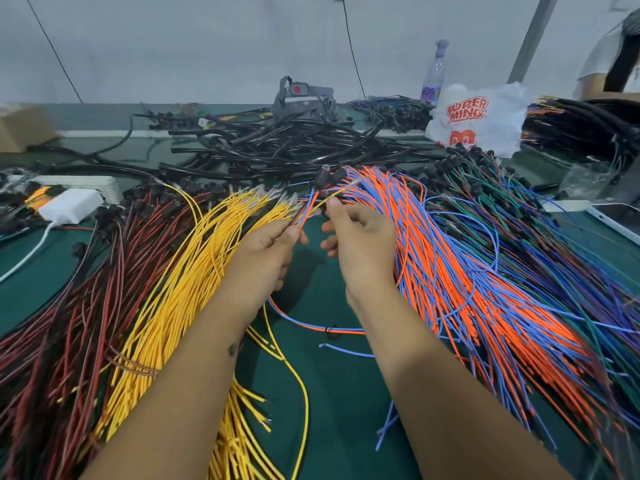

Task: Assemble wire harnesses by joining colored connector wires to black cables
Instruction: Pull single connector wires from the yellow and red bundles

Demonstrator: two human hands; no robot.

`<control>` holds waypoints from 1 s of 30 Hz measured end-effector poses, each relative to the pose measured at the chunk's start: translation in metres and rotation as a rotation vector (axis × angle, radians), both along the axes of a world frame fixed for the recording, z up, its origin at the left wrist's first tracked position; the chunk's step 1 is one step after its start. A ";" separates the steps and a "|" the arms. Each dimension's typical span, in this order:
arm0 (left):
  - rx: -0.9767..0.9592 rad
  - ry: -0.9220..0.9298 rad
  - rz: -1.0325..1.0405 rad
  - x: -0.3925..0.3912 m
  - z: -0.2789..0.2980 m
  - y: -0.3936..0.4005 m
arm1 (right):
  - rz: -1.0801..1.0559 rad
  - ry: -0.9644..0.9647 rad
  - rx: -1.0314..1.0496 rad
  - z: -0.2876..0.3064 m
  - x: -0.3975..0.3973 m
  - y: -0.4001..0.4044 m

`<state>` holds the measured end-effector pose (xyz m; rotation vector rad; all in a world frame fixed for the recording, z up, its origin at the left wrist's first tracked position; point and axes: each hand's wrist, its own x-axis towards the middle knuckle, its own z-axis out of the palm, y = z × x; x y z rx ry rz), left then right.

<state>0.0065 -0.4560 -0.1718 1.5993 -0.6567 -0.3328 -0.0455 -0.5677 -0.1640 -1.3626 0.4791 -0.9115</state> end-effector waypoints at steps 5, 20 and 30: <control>0.058 -0.170 -0.037 -0.001 -0.001 -0.001 | 0.070 0.037 -0.170 -0.002 0.001 0.006; -0.054 0.052 -0.001 0.003 -0.003 -0.001 | 0.149 0.078 -0.193 -0.004 0.001 0.008; -0.034 0.014 0.087 0.005 -0.005 -0.002 | 0.216 -0.025 -0.033 -0.003 -0.001 0.010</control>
